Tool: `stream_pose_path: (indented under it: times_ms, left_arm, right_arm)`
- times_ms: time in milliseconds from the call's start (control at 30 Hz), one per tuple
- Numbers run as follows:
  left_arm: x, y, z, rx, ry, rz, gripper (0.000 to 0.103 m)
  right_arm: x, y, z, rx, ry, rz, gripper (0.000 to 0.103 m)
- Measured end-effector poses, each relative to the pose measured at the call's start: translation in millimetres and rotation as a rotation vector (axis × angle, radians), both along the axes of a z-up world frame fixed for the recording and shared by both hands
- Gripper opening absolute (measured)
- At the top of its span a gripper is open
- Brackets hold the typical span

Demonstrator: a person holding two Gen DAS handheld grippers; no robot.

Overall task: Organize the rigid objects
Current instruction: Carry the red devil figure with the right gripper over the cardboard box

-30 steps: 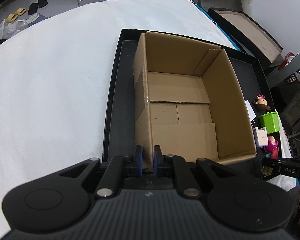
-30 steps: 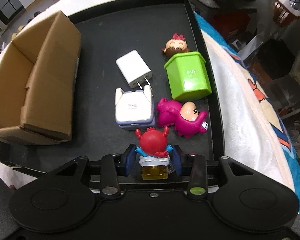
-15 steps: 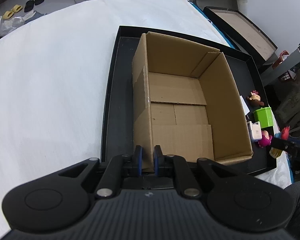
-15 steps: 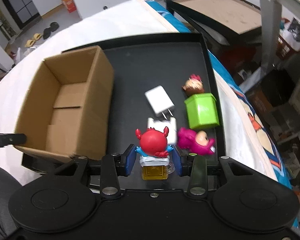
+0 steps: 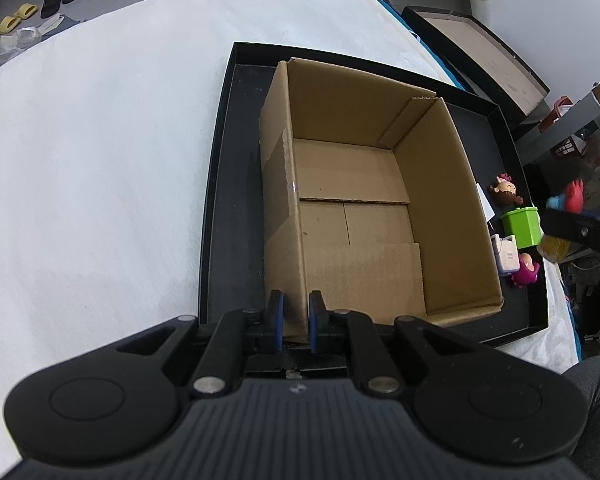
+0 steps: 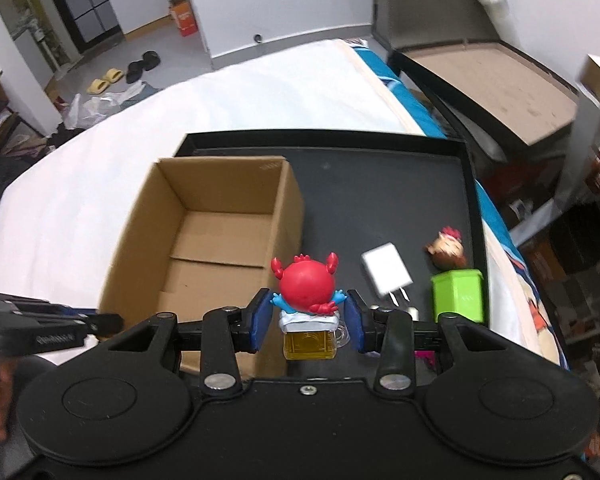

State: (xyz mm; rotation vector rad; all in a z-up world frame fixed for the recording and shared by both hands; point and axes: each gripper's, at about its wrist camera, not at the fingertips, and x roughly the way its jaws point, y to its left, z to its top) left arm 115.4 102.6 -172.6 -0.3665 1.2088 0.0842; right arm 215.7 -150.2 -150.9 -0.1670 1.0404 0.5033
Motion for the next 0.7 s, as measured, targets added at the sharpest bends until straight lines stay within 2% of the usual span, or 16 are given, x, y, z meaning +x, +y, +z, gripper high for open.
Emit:
stream_pose_path:
  times_ms: [700]
  left_arm:
    - [-0.6,10.0,-5.8,-0.056,-0.012,0.007,0.011]
  right_arm:
    - [20.1,80.7,11.6,0.028,-0.007,0.111,0.039]
